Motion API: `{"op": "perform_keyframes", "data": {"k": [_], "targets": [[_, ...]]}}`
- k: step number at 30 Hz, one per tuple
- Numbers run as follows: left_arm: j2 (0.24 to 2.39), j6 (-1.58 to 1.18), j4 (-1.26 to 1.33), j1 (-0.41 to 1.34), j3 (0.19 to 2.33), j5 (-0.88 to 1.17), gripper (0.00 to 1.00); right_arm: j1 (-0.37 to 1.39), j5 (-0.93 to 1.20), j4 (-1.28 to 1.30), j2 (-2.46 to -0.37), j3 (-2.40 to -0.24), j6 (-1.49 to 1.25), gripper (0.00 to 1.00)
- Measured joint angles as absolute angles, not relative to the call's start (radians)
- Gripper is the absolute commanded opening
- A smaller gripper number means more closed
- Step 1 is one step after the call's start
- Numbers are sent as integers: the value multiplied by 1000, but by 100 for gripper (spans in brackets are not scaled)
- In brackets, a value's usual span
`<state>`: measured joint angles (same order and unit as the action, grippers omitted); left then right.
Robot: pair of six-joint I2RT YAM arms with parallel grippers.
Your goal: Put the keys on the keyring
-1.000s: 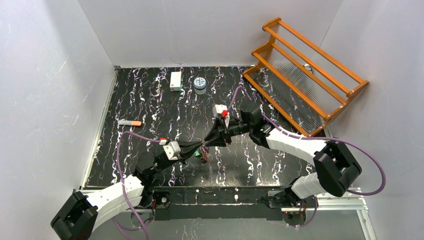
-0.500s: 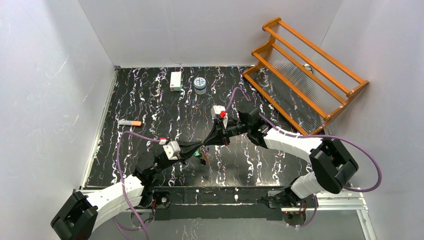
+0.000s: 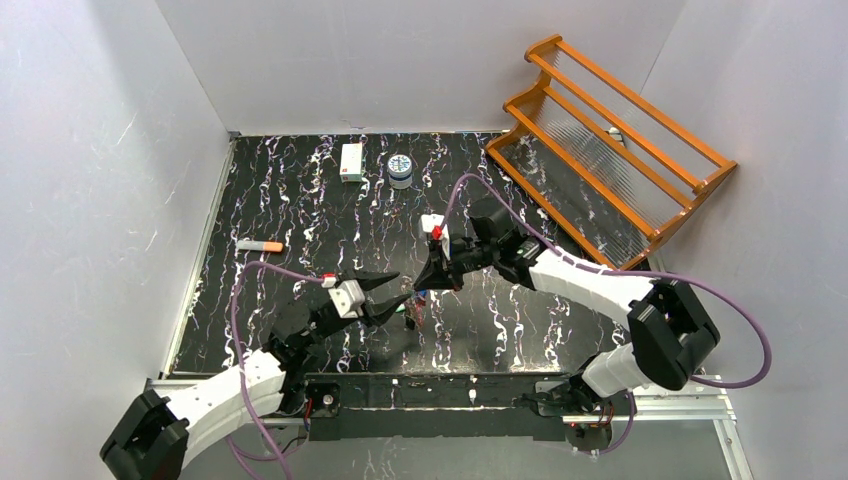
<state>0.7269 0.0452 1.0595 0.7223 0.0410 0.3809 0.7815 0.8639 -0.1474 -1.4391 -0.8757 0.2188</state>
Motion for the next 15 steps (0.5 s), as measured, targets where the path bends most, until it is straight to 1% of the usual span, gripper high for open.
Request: {"op": "perform_keyframes", "data": {"k": [8,15], "targets": [[677,207,637,722,233,363,50,794,735,163,-1411,-991,409,1],[701,330,329,722,362,356,47,884,572,351,-1441,-1091,507,1]]}}
